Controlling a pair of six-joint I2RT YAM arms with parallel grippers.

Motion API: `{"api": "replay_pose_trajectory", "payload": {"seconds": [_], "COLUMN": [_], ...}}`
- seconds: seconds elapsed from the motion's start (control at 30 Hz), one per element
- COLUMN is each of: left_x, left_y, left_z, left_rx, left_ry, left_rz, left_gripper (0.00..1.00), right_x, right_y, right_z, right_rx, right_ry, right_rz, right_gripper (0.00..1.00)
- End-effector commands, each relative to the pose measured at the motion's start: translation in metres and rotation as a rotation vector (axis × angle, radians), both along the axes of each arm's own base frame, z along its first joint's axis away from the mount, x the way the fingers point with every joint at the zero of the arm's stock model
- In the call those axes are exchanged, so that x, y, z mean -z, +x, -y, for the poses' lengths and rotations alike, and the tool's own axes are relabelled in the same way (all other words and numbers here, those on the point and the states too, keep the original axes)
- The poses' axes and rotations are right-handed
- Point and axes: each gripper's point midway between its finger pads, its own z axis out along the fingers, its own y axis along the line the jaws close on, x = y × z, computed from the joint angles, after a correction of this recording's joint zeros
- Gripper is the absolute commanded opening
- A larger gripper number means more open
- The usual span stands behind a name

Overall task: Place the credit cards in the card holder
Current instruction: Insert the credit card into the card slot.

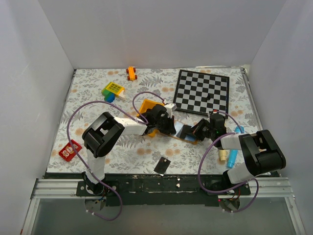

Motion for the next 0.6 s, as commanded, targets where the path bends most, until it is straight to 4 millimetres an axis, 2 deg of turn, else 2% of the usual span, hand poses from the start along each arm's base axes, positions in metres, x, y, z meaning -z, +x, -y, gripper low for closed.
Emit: {"api": "replay_pose_trajectory", "payload": {"seconds": [0.0, 0.57], "left_x": [0.0353, 0.0344], "left_y": [-0.0316, -0.0288], "left_z": [-0.0254, -0.0230], "left_rx": [0.018, 0.021], "left_ry": [0.139, 0.143], "left_rz": [-0.104, -0.097], "left_gripper": [0.00, 0.00], "right_x": [0.0300, 0.0293], "right_y": [-0.0361, -0.0425], "right_z": [0.0048, 0.0031], "right_rx": [-0.056, -0.129], "right_ry": [-0.051, -0.069], "right_rz": [-0.140, -0.141], "right_gripper": [0.01, 0.01]}}
